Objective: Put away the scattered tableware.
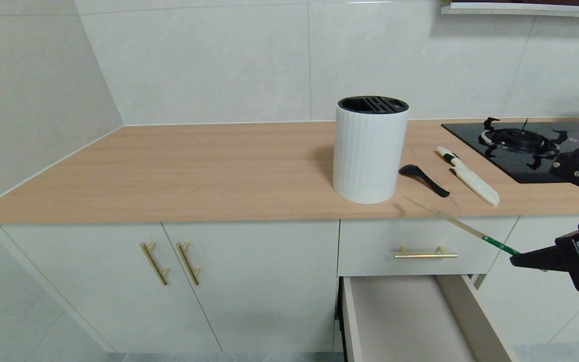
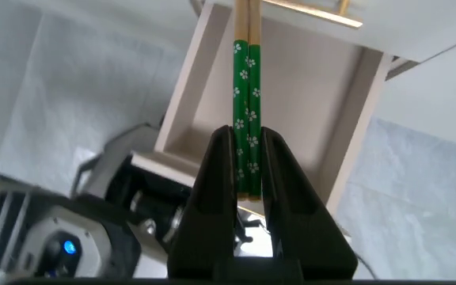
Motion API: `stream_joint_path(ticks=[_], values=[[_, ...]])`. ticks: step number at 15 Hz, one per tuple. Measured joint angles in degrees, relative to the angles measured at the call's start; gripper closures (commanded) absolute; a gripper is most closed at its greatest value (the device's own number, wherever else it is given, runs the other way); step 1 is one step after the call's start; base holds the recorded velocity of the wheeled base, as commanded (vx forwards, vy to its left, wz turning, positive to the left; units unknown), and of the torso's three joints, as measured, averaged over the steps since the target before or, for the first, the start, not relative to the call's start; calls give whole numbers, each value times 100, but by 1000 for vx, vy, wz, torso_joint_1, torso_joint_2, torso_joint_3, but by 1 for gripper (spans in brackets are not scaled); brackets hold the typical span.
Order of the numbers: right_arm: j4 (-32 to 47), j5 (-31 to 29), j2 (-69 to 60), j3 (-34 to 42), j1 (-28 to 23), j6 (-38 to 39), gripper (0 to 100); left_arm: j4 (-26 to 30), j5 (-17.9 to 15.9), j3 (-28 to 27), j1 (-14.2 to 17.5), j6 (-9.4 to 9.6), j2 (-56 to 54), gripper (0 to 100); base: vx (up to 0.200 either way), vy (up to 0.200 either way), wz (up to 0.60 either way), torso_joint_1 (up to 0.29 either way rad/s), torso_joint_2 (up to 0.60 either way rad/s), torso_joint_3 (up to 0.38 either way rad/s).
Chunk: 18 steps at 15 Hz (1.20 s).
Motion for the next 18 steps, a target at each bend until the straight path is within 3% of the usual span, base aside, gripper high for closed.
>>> stream_joint_path(ticks=[6,18], values=[[-22,7,74,193,301,-9,100,0,0,0,0,0,0,0,0,0,0,-15,37,25],[-9,10,145,234,347,-16,100,0,0,0,0,0,0,0,0,0,0,-161,443,283]])
